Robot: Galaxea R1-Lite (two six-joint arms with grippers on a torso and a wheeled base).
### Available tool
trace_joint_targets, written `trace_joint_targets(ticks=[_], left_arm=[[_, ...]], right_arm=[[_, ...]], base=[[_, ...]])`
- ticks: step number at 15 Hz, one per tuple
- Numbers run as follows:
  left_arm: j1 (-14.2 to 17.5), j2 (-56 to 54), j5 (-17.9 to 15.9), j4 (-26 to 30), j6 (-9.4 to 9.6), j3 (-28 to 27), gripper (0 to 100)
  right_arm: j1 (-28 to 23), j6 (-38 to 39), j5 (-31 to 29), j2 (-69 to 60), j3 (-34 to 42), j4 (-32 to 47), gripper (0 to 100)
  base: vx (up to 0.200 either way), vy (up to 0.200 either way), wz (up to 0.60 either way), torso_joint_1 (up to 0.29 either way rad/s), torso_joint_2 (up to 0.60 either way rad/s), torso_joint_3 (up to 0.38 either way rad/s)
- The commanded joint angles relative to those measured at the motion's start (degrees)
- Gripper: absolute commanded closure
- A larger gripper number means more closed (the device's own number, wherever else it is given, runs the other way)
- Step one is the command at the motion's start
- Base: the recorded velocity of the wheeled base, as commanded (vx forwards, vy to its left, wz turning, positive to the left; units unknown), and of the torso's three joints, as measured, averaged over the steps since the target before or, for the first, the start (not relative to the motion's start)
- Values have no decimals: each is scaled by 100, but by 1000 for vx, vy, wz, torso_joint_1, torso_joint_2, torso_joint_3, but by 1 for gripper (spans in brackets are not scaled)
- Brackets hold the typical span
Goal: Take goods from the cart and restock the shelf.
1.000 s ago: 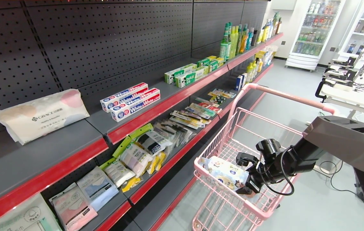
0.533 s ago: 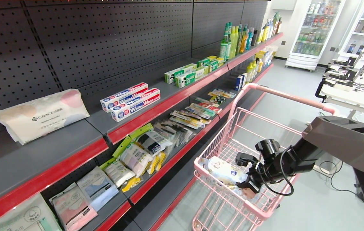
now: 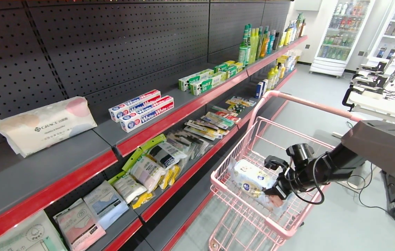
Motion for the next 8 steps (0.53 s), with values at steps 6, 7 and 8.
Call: trace_joint_targets(ticks=[6, 7, 8], left_arm=[[2, 5, 4, 2, 2, 0, 0], [2, 5, 4, -7, 2, 0, 0], [2, 5, 4, 2, 2, 0, 0]], right_arm=[[-335, 681, -686, -1278, 97, 48, 100], [-335, 1006, -756, -1656, 211, 48, 100], [-335, 1191, -818, -1840, 246, 48, 100]], base=[[0, 0, 0, 0, 0, 0], [0, 0, 0, 0, 0, 0], [0, 0, 0, 0, 0, 0]])
